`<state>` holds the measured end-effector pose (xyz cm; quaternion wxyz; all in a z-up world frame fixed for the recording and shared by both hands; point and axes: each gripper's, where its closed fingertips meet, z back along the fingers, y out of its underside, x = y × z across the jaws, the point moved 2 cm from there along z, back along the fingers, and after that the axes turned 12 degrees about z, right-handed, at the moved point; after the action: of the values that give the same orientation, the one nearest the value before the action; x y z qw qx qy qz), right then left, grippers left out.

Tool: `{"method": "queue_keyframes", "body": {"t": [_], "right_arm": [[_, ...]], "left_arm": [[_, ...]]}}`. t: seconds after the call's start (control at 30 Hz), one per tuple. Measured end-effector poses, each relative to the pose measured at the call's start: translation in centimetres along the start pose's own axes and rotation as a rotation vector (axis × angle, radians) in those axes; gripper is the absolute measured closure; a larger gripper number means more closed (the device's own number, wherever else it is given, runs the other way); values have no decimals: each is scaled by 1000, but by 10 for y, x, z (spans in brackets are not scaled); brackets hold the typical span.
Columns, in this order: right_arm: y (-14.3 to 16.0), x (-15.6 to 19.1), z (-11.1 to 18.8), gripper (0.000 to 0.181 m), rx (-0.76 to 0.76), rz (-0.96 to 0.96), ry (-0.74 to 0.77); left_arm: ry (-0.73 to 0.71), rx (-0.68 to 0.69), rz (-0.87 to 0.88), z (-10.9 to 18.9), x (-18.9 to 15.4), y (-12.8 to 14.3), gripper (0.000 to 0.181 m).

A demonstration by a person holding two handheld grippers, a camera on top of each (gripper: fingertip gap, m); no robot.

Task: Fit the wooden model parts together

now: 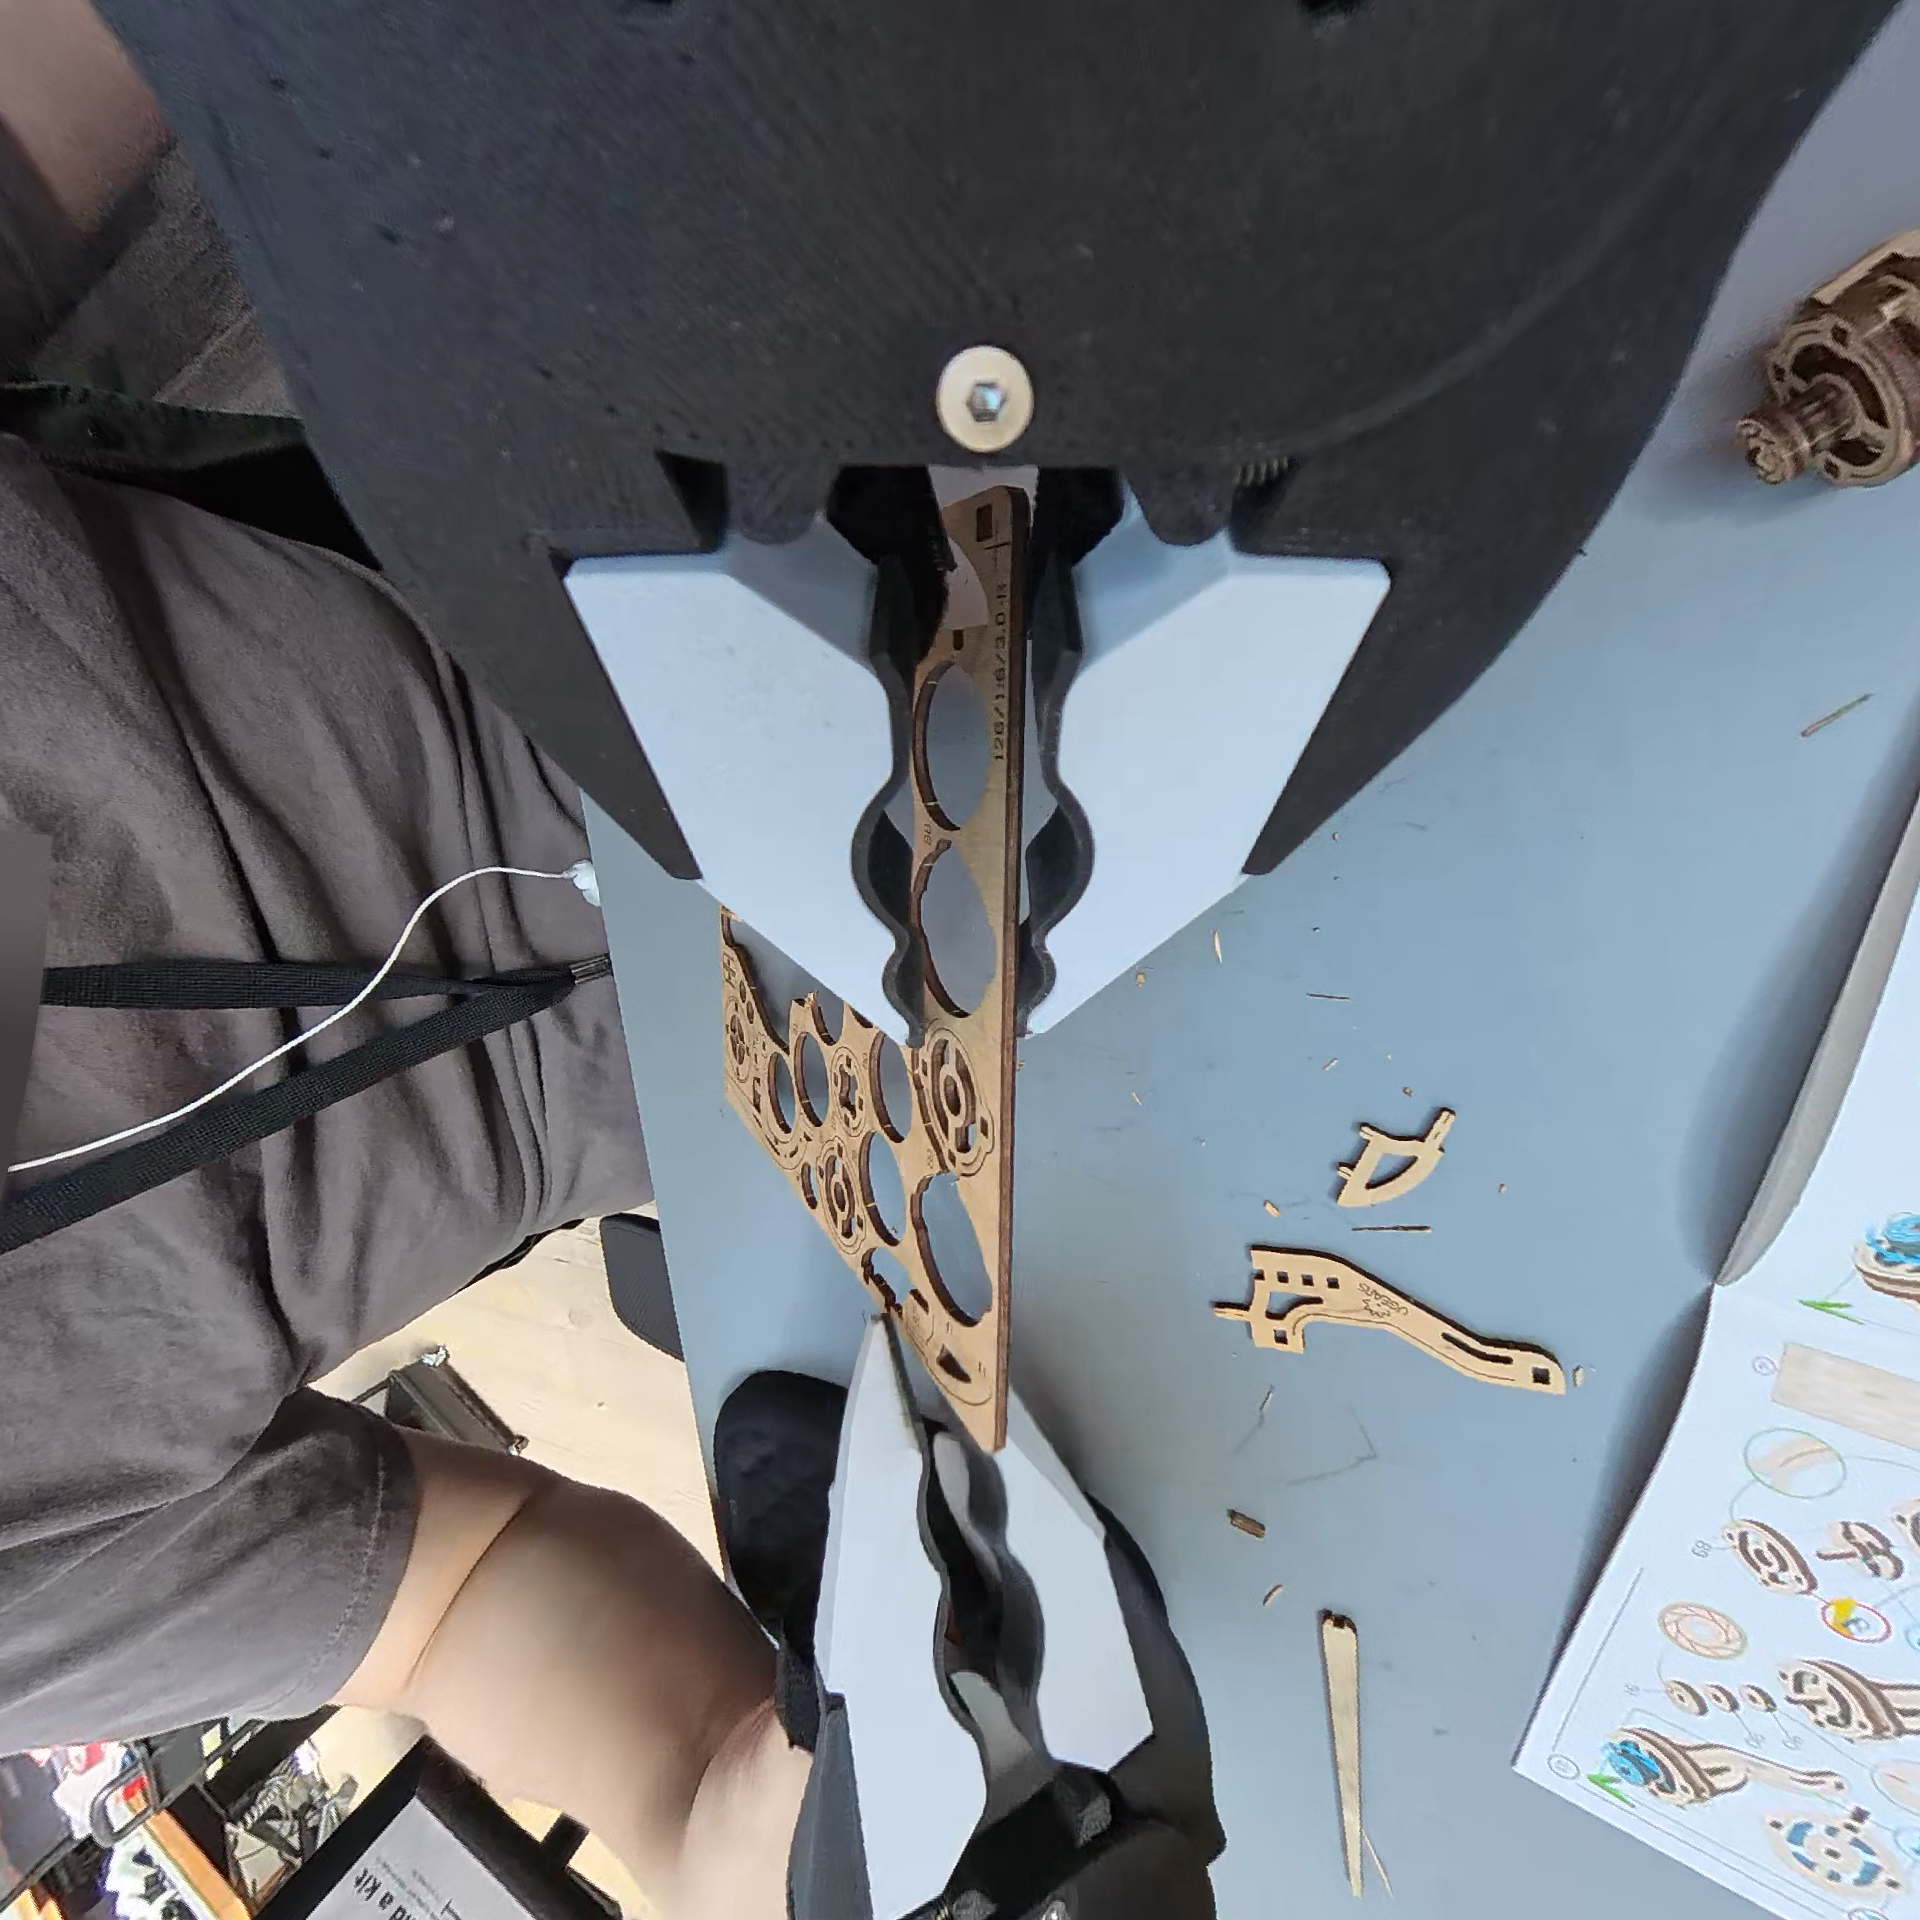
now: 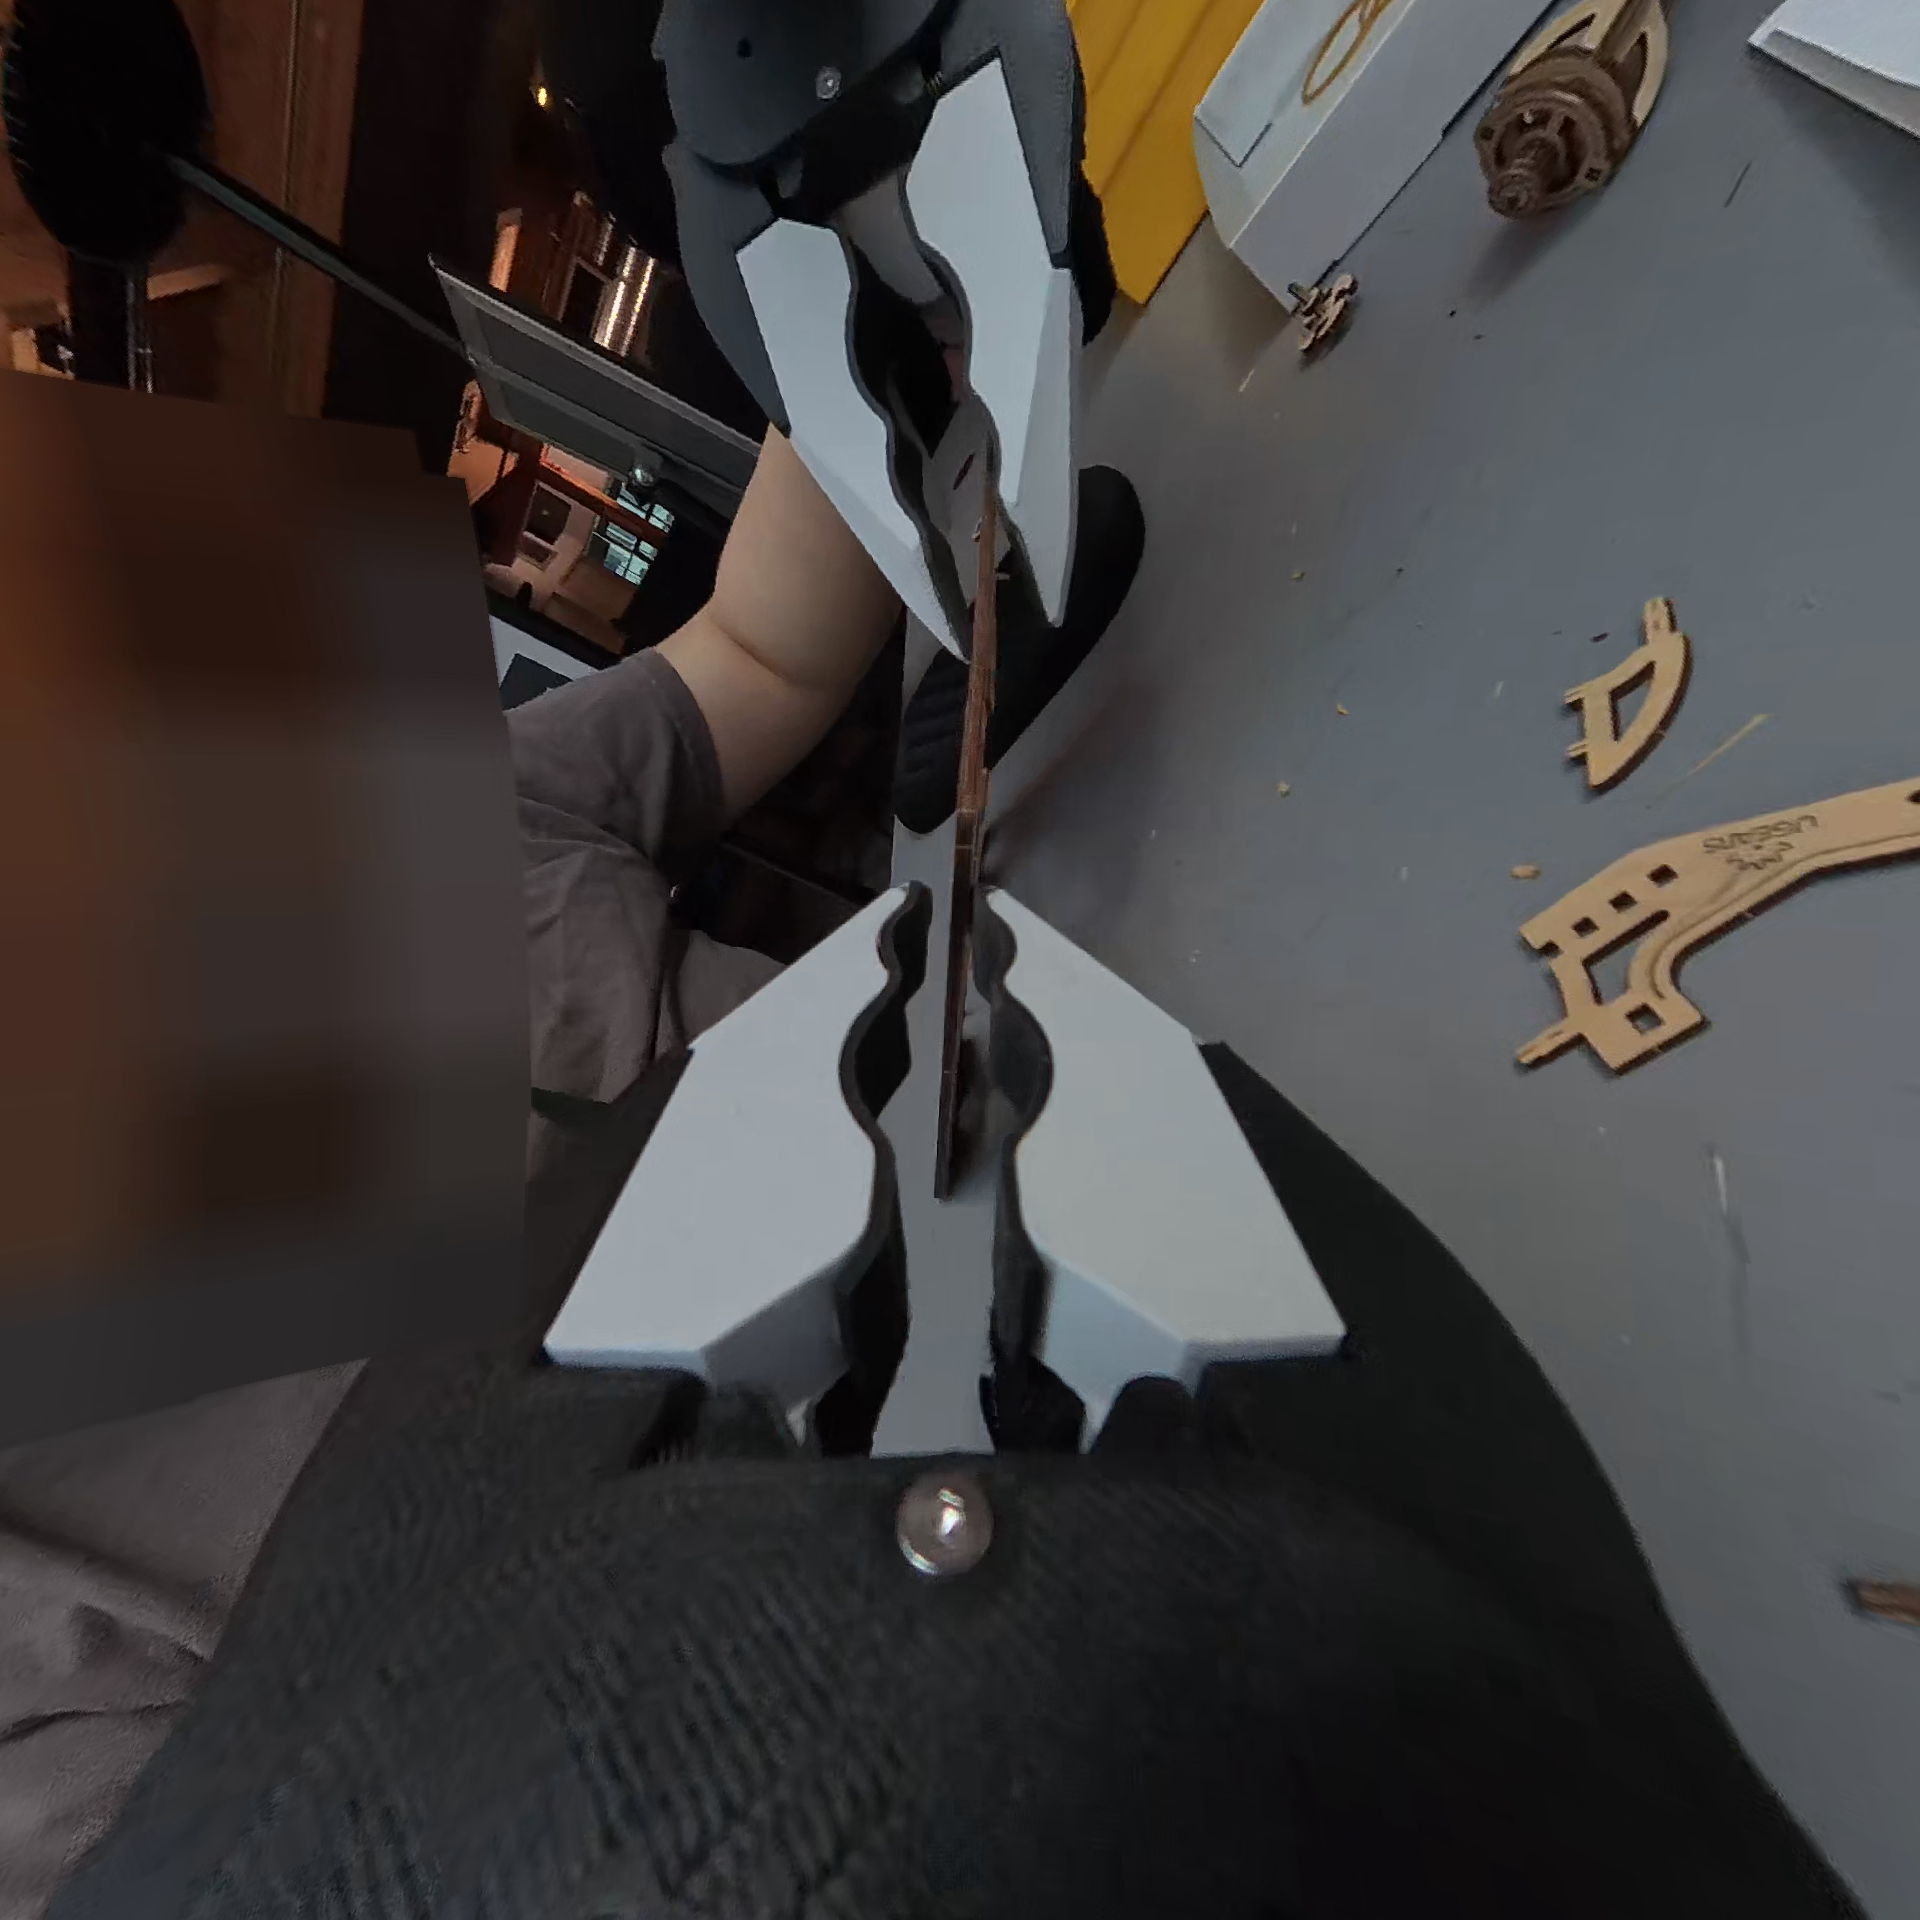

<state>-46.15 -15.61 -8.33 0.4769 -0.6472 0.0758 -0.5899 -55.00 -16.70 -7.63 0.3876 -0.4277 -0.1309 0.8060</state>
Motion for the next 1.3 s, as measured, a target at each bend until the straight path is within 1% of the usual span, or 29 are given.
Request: {"method": "queue_keyframes", "body": {"t": [0.03,0.07,0.1,0.17,0.2,0.27,0.3,0.33,0.37,0.4,0.43,0.53,0.57,0.63,0.7,0.77,0.83,1.0,1.07,1.13,1.17,1.23,1.27,1.3], "right_arm": [[-5,1,0,174,-31,-9,-10],[-8,-1,1,180,-45,-10,-2],[-9,-4,1,180,-42,11,26],[-5,-8,0,179,0,53,69],[-4,-7,-2,179,6,59,66],[-8,-4,-5,179,-15,59,45],[-8,-5,-6,179,-16,66,46],[-7,-6,-7,179,-8,78,56],[-7,-7,-7,179,-3,92,68],[-6,-7,-7,179,-2,104,74],[-7,-6,-7,178,-3,113,74],[-8,-5,-6,178,-11,148,85],[-9,-5,-6,178,-10,157,89],[-7,-5,-6,178,0,175,90],[-6,-7,-4,177,0,183,100],[-6,-6,-3,178,-7,184,94],[-4,-7,-2,177,-7,188,96],[-2,-8,-3,177,-5,187,94],[-1,-9,-2,177,-7,188,95],[-2,-7,-1,177,-15,197,95],[-2,-7,0,177,-17,203,97],[-2,-6,1,177,-22,214,98],[-2,-6,1,177,-22,213,97],[-2,-7,1,177,-21,211,97]], "left_arm": [[1,-6,2,1,-1,0,166],[5,-12,4,2,-2,0,166],[0,-19,5,3,-2,-1,164],[-31,-30,9,6,1,-5,145],[-41,-47,9,9,2,-11,138],[-26,-128,5,14,-1,-30,120],[-2,-161,8,15,-4,-39,119],[32,-164,11,13,-8,-45,118],[61,-142,18,9,-11,-46,118],[69,-106,29,4,-11,-46,123],[63,-70,37,-1,-8,-44,129],[42,52,58,-18,-1,-34,137],[40,76,67,-23,0,-33,137],[47,104,80,-29,1,-32,146],[18,118,89,-33,6,-32,147],[21,113,94,-34,7,-34,150],[36,118,107,-33,5,-35,143],[11,88,61,-19,5,-48,143],[16,35,23,-8,-1,-59,146],[45,-87,-61,10,-16,-74,155],[54,-166,-125,20,-26,-81,156],[38,-327,-273,40,-46,-89,155],[16,-408,-347,49,-56,-91,151],[-19,-482,-416,56,-65,-92,142]]}}
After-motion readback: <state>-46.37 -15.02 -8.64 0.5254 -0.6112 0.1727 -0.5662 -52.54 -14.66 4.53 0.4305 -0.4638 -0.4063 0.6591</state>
